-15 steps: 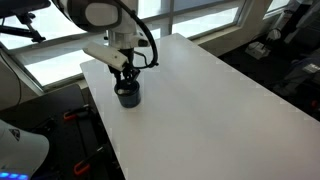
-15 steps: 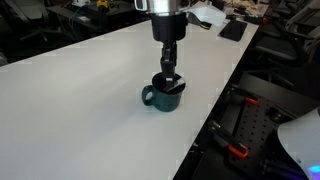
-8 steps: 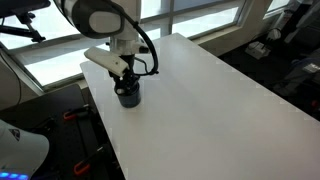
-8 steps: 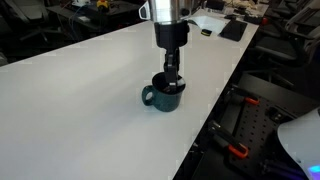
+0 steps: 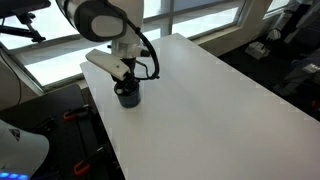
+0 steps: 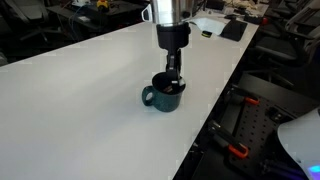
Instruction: Remove the marker from the mug
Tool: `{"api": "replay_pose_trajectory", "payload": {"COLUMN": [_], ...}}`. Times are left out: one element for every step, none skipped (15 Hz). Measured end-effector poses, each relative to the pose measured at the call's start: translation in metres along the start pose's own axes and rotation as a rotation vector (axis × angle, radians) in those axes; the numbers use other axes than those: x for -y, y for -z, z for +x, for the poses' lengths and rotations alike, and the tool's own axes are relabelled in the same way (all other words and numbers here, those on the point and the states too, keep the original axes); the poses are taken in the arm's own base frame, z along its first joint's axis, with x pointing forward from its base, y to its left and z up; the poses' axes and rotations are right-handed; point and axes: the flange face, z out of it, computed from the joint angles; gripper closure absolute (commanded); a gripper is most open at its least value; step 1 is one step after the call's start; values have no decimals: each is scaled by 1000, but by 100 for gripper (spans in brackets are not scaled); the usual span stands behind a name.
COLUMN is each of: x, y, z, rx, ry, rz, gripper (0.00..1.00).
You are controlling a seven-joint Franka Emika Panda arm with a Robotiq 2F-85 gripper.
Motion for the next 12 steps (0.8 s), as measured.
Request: {"api": "replay_pose_trajectory", "payload": {"x": [-1, -1, -1, -2, -2, -3, -3, -3, -3, -2, -2, -1], "y": [0, 0, 0, 0, 0, 0, 2, 5, 9, 15, 22, 30], "z": [0, 0, 0, 0, -1, -1, -1, -2, -2, -3, -4, -5], "rx": [0, 0, 0, -1, -1, -1, 1, 5, 8, 12, 17, 24], "ry": [-2, -3, -4, -6, -9, -14, -20, -31, -40, -51, -60, -68], "rz": [0, 1, 1, 2, 3, 4, 5, 7, 7, 8, 9, 11], "gripper": [95, 95, 95, 95, 95, 95, 95, 95, 95, 95, 95, 95]}}
